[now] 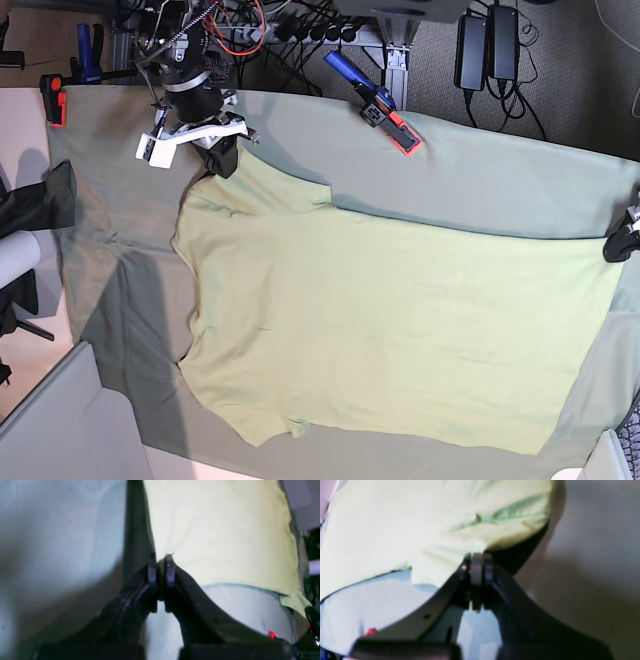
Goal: Fold the T-shirt properly
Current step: 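Lift the shirt edge with both grippers and fold it over the body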
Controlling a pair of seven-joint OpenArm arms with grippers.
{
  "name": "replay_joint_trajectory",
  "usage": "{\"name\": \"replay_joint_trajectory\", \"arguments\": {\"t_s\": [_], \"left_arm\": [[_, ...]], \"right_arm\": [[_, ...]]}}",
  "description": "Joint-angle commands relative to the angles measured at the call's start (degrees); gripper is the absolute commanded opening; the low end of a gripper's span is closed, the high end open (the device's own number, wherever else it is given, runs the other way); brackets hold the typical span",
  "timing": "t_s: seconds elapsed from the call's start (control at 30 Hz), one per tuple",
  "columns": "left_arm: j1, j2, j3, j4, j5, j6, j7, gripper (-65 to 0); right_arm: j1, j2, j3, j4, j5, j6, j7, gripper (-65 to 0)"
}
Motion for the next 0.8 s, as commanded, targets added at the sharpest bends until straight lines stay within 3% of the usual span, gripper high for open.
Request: {"name": "replay_joint_trajectory", "arguments": {"t_s": [0.0, 0.1, 0.37, 0.5, 0.77], "left_arm": [[-0.11, -1.60, -0.66, 0.76, -1.33, -1.37, -0.61, -65.0], [1.51, -1.57, -1.16, 0.83, -3.87, -1.37, 1.14, -65.0], [10.58, -1.36, -7.85, 3.69, -12.74, -1.37, 5.79, -65.0], [15.69, -1.22, -12.28, 9.31, -13.62, -1.37, 5.75, -65.0], [17.70, -1.25, -12.79, 17.68, -14.25, -1.37, 4.37, -65.0]], "right_arm": [[-1.20, 0.31, 0.61, 1.49, 0.76, 0.94, 0.87, -65.0], [-3.43, 0.31, 1.25, 2.75, 1.86, 2.95, 0.83, -65.0], [-9.70, 0.31, 4.90, 5.81, 4.00, 3.37, -0.83, -65.0], [-12.15, 0.31, 8.50, 8.90, 8.46, 5.33, -2.08, -65.0], [-12.63, 0.31, 11.82, 14.08, 9.90, 5.44, -2.45, -65.0]]}}
